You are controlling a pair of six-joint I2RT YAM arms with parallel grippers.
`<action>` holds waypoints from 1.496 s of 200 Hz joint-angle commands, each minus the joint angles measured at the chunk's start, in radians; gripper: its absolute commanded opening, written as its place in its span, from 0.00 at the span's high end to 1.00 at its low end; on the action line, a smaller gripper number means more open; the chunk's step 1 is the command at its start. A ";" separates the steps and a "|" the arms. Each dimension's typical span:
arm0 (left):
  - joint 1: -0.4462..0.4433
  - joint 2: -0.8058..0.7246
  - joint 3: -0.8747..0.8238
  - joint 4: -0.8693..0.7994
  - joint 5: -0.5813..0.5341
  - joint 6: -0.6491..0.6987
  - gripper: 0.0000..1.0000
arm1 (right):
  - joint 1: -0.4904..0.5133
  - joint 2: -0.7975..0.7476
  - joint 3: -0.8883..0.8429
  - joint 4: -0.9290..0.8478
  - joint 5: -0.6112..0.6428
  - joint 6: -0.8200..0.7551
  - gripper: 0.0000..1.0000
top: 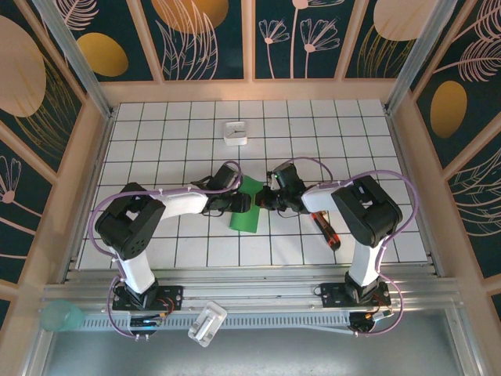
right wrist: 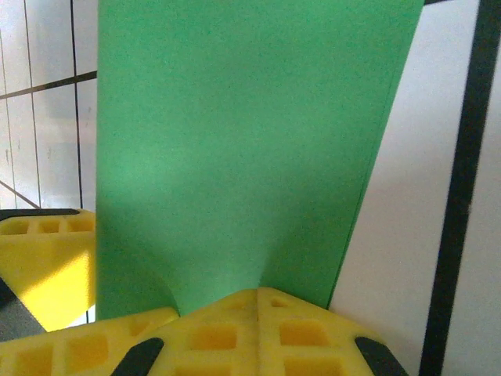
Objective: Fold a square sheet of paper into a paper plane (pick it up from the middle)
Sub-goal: Hold the square sheet of paper at the center of the table, then first fold in half a square sheet of paper at the center of the table.
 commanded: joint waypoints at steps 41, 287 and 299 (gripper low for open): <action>-0.001 -0.070 0.020 -0.067 -0.099 -0.033 0.35 | 0.010 0.075 -0.053 -0.074 0.100 0.020 1.00; 0.121 0.019 0.017 0.172 0.189 -0.139 0.83 | 0.004 0.090 -0.071 -0.098 0.131 0.006 1.00; 0.130 0.064 0.026 0.160 0.185 -0.117 0.85 | 0.004 0.091 -0.068 -0.098 0.133 0.005 1.00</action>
